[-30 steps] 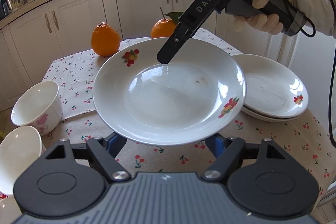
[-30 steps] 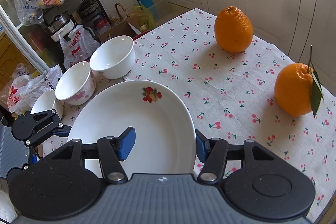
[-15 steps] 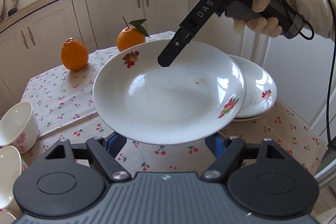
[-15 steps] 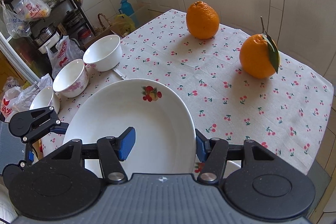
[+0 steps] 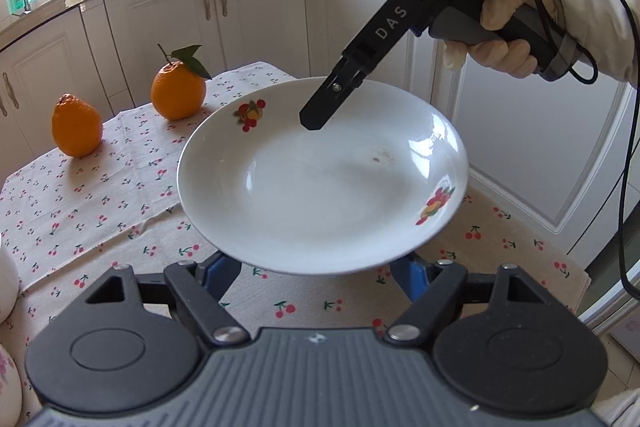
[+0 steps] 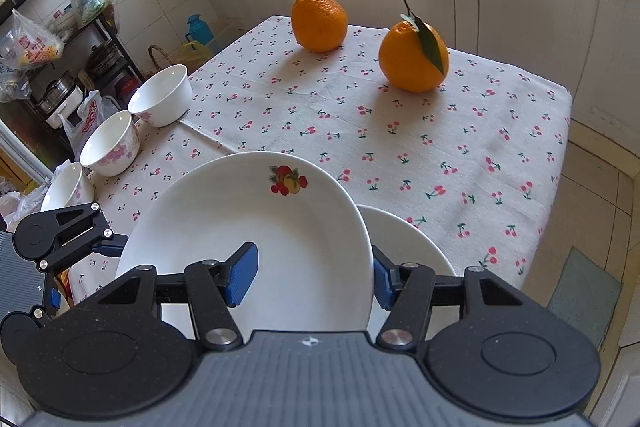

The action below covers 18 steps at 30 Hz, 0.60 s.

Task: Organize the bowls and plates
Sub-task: 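Lift and carry the flowered plate with the right tool toward the plate stack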

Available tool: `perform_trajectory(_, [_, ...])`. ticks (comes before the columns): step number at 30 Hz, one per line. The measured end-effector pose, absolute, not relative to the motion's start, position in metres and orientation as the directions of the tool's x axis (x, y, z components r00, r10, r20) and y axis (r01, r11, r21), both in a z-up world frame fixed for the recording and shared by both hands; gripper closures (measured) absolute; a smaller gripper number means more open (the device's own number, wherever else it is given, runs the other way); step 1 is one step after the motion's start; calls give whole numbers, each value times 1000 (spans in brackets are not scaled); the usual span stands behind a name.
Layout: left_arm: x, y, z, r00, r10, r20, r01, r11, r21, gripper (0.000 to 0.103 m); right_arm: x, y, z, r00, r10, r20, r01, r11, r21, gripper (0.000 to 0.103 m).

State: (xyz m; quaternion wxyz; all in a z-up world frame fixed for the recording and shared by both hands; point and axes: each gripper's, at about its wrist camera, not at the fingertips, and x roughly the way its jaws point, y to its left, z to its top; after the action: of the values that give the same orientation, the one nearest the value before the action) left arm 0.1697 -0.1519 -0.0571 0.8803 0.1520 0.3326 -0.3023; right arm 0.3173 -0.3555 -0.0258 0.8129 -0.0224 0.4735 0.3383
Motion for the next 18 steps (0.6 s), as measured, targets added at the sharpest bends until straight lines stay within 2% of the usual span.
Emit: perform_trajectory(18, [176, -175, -64, 553, -457, -697, 674, 737, 51, 22, 310, -391, -43, 340, 505, -793, -514, 806, 293, 39])
